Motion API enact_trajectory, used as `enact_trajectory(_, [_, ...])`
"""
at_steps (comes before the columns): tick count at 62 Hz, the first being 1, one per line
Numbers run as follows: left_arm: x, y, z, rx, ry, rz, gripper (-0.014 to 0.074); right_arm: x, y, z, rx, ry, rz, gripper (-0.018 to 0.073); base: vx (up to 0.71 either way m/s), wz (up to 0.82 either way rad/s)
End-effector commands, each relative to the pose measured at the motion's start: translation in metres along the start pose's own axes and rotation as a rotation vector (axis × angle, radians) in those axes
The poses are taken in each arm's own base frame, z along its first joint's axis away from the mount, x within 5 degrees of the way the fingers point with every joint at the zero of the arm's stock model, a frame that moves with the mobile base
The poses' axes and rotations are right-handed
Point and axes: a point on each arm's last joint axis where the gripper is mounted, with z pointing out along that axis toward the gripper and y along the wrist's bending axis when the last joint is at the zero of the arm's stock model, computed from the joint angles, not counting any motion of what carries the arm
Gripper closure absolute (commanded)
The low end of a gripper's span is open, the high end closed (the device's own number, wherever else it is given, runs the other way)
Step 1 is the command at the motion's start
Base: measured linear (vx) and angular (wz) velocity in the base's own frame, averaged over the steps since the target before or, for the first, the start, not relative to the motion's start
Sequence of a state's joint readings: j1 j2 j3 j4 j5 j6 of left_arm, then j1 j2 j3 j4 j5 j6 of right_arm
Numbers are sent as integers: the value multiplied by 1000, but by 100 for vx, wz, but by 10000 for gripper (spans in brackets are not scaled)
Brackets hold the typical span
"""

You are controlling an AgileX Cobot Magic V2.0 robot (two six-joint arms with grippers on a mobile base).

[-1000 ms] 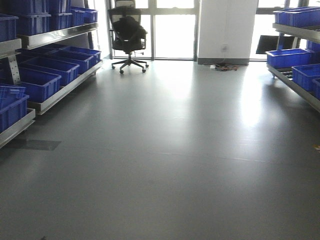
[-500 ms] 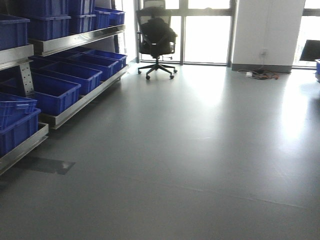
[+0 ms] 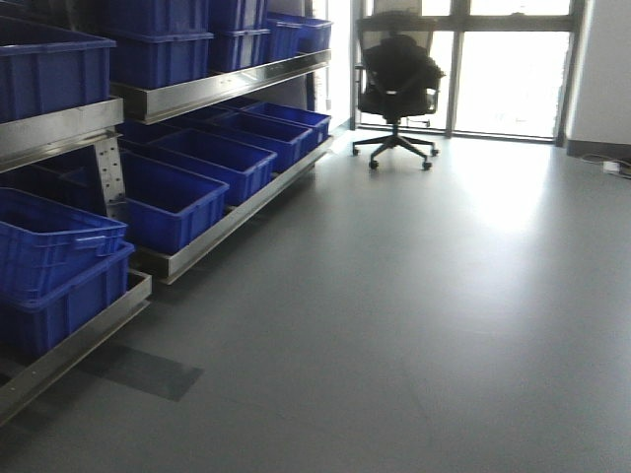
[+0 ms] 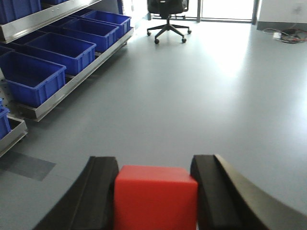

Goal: Pick red cube and place on left shelf
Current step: 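Turn the base toward the shelf of blue bins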

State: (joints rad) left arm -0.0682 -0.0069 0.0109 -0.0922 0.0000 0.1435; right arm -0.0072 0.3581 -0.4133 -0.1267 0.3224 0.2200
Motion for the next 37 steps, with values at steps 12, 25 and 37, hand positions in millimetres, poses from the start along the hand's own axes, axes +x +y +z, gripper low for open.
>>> enact_trajectory(12, [1,0,1,-6,-52,-5,491,-17,2,-2,-10,-107,-14,502,62,54])
enact_trajectory(25, [0,0,1,-6,-54,-5,491,-17,2,-2,-10,-107,-14,502,59,64])
enact_trajectory(37, [1,0,1,-6,-52,-5,491,-17,2,-2,-10,-107,-14,502,54,58])
